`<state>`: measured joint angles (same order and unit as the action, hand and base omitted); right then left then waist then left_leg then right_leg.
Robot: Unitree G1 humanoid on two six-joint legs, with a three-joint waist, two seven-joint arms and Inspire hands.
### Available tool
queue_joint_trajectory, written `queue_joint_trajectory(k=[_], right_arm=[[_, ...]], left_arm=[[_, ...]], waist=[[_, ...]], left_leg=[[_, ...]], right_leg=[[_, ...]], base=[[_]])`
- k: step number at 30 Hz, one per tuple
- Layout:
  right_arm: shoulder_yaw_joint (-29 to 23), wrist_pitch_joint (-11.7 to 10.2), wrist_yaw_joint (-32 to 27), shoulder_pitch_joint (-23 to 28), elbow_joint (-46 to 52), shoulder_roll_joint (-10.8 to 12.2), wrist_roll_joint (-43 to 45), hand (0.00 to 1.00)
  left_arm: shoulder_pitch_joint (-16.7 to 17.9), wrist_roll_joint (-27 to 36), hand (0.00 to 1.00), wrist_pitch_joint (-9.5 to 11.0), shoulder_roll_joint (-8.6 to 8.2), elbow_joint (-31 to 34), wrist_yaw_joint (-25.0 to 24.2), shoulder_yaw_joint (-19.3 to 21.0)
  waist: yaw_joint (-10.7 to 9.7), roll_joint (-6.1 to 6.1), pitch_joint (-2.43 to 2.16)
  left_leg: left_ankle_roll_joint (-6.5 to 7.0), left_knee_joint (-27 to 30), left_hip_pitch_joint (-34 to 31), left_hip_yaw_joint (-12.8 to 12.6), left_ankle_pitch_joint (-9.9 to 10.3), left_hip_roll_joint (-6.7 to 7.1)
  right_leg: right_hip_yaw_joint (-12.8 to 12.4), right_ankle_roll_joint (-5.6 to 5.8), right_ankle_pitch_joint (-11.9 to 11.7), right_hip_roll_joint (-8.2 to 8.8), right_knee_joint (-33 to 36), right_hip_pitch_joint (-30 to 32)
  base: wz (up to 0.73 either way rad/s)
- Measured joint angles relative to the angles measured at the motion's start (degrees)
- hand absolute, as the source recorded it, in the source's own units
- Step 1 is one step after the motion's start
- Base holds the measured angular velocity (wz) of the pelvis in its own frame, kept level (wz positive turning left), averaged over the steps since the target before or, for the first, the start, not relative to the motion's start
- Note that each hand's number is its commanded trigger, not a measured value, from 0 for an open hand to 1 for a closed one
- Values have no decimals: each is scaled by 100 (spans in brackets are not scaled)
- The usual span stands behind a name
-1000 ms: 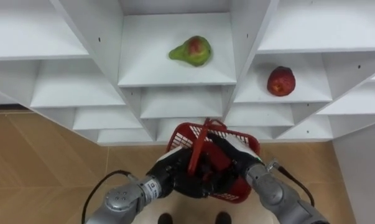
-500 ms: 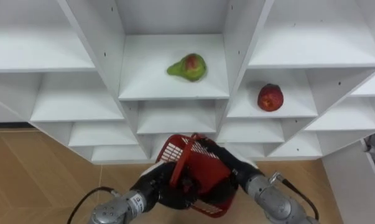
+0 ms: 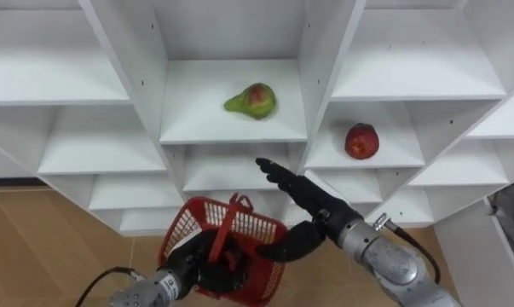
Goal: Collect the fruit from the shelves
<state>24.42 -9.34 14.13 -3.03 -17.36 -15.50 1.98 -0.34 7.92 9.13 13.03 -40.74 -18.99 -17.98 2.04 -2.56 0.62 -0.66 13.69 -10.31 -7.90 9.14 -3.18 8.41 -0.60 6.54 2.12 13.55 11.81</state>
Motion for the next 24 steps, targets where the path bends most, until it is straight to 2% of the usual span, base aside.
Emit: queue_joint_trajectory(k=[4, 8, 9, 11, 14, 16, 21, 24], right_arm=[[-113, 0, 105, 12, 36, -28, 12, 0], [-174, -4, 84, 13, 180, -71, 25, 0], [-225, -38, 82, 12, 246, -74, 25, 0], [-316, -138, 67, 12, 255, -69, 25, 0], [-346, -148, -38, 8, 378, -64, 48, 0], [-350, -151, -38, 8, 618, -65, 49, 0], [-379, -330, -119, -4, 938, -62, 51, 0], [-378, -337, -166, -5, 993, -65, 65, 0]], left_arm=[[108, -120, 100, 1, 5, -53, 75, 91], [109, -108, 100, 49, 12, -445, 236, 213], [106, -98, 100, 52, 33, -454, 261, 246], [105, -97, 100, 77, 55, -458, 263, 251], [101, -87, 100, 133, 52, -550, 261, 303], [84, -87, 100, 140, 49, -665, 264, 390], [66, -87, 100, 207, 41, -902, 268, 434], [65, -84, 100, 212, 19, -956, 260, 464]], waist=[[0, -15, 0], [-23, -42, 3], [-25, -69, 16], [-20, -109, 13], [4, -149, 22], [1, -162, 30], [15, -182, 41], [22, -187, 40]], left_leg=[[0, -18, 15, -1, 0, 0], [-2, -50, 115, -18, 2, -2], [-3, -56, 116, -8, 2, -3], [-4, -57, 124, 4, 2, -3], [-7, -64, 160, 0, 5, -3], [-8, -94, 182, -7, 4, -3], [-9, -126, 267, -12, 5, -1], [-9, -133, 263, -4, 5, 0]], right_leg=[[-12, 3, 2, -3, -6, 3], [-6, 4, 2, -13, -78, -109], [3, 5, 1, -18, -90, -120], [18, 5, 1, -17, -96, -140], [15, 5, 2, -15, -93, -170], [14, 5, 2, -16, -91, -174], [19, 8, 5, -16, -104, -256], [31, 8, 6, -15, -113, -257]], base=[[-2], [1], [5], [3], [0], [-3], [0], [0]])
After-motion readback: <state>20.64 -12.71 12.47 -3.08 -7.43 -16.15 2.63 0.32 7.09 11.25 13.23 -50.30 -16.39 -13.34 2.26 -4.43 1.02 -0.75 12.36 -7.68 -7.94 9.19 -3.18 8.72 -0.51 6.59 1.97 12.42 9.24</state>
